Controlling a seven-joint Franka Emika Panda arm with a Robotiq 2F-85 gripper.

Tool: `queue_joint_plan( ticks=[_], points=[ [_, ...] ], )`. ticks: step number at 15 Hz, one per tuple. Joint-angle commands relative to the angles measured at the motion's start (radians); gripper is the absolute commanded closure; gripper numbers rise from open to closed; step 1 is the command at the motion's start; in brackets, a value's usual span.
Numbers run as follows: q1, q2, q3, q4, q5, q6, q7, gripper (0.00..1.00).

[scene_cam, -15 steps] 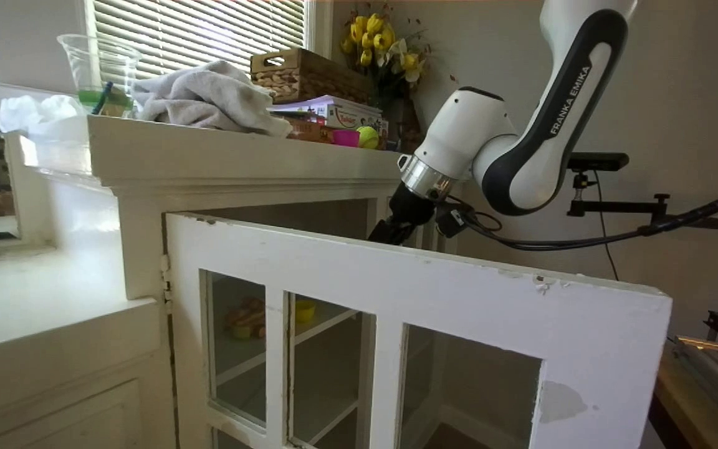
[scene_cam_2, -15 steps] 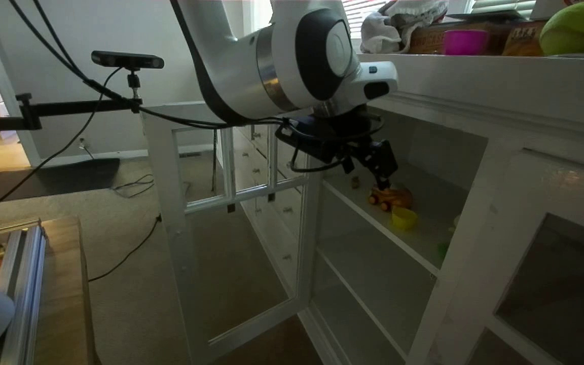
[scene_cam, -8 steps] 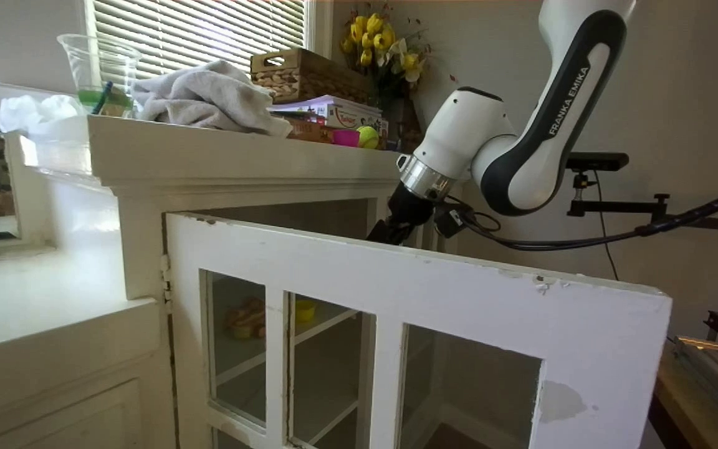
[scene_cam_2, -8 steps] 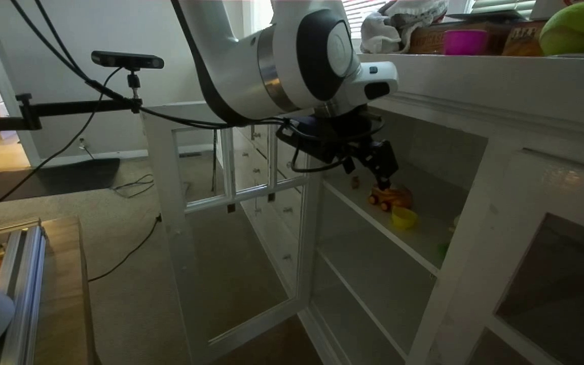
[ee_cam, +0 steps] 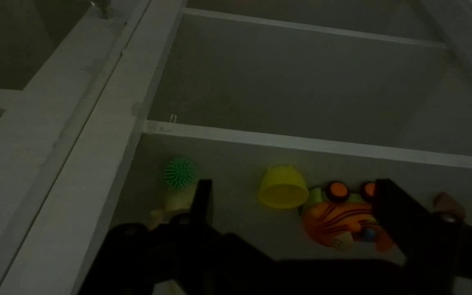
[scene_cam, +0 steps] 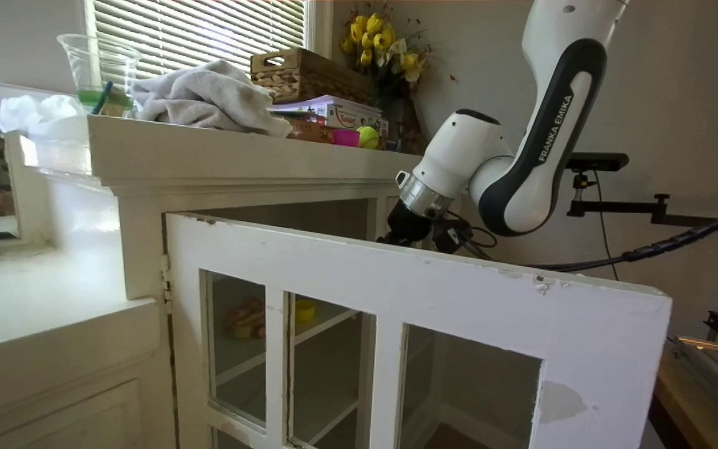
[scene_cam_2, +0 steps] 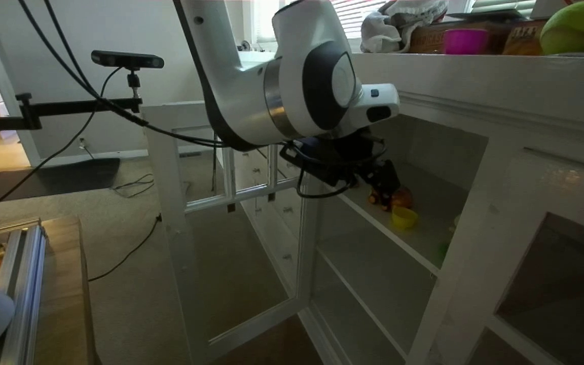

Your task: Remove the yellow bowl from the cabinet

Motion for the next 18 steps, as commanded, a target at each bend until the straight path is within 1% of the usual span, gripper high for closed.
queue_joint_plan(
  ticks=[1, 6, 10, 13, 14, 15, 16, 18],
  points=[
    [0.072, 0.119, -0.057, 0.068, 0.059, 0.090, 0.001, 0.00],
    [0.124, 0.253, -0.087, 0.148, 0.146, 0.176, -0.002, 0.00],
    [0.133, 0.347, -0.084, 0.234, 0.201, 0.209, -0.004, 0.00],
    [0.129, 0.400, -0.078, 0.304, 0.227, 0.211, 0.000, 0.00],
    [0.048, 0.386, 0.037, 0.303, 0.386, 0.187, -0.200, 0.00],
    [0.032, 0.395, 0.063, 0.321, 0.433, 0.182, -0.239, 0.00],
    [0.010, 0.408, 0.101, 0.340, 0.504, 0.184, -0.317, 0.00],
    [-0.019, 0.430, 0.150, 0.377, 0.581, 0.183, -0.406, 0.00]
  ],
)
